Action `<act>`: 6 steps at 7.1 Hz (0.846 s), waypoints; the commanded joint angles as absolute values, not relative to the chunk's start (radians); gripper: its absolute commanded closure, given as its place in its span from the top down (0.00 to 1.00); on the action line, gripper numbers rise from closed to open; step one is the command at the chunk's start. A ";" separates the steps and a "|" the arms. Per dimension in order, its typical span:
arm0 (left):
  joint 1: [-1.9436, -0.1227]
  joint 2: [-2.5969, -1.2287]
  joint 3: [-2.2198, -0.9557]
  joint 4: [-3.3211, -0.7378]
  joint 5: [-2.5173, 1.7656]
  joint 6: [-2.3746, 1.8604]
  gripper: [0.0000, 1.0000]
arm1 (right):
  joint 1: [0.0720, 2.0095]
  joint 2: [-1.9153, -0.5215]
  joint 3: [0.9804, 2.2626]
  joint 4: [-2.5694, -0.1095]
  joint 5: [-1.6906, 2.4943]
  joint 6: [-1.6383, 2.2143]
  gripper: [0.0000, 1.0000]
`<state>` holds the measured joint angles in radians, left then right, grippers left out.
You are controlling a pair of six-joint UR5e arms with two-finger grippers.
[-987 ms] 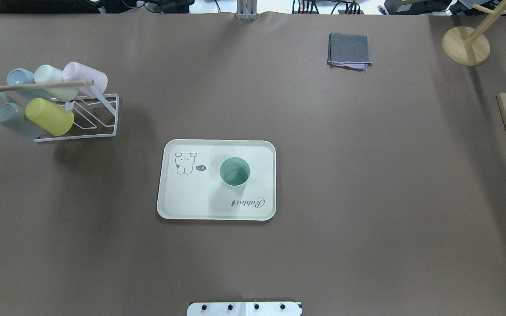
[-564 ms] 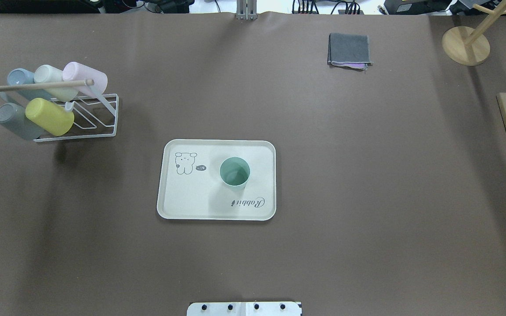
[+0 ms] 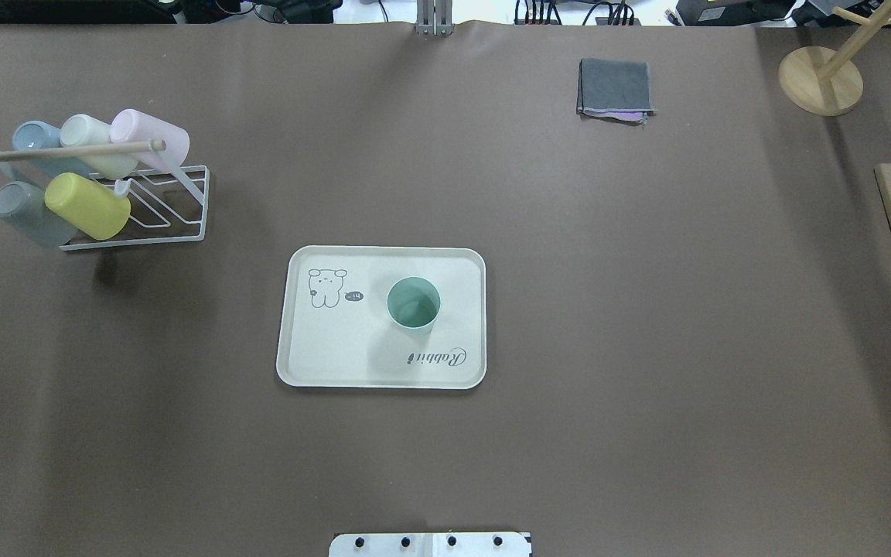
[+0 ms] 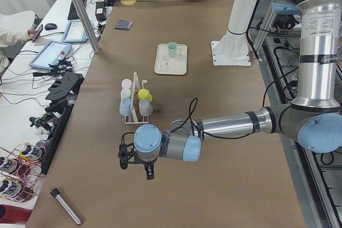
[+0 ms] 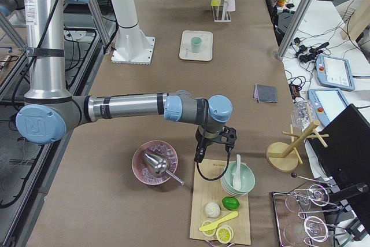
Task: Pick up and place green cup on tray
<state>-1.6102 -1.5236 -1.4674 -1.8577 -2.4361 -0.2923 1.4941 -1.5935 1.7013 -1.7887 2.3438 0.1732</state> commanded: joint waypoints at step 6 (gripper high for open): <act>-1.586 -1.519 -1.582 -1.736 -2.344 -0.288 0.98 | 1.494 -1.597 1.700 -1.786 2.345 0.203 1.00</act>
<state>-1.5862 -1.5189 -1.5834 -1.7363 -2.3433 -0.2885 1.4941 -1.5967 1.6986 -1.7864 2.3460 0.2036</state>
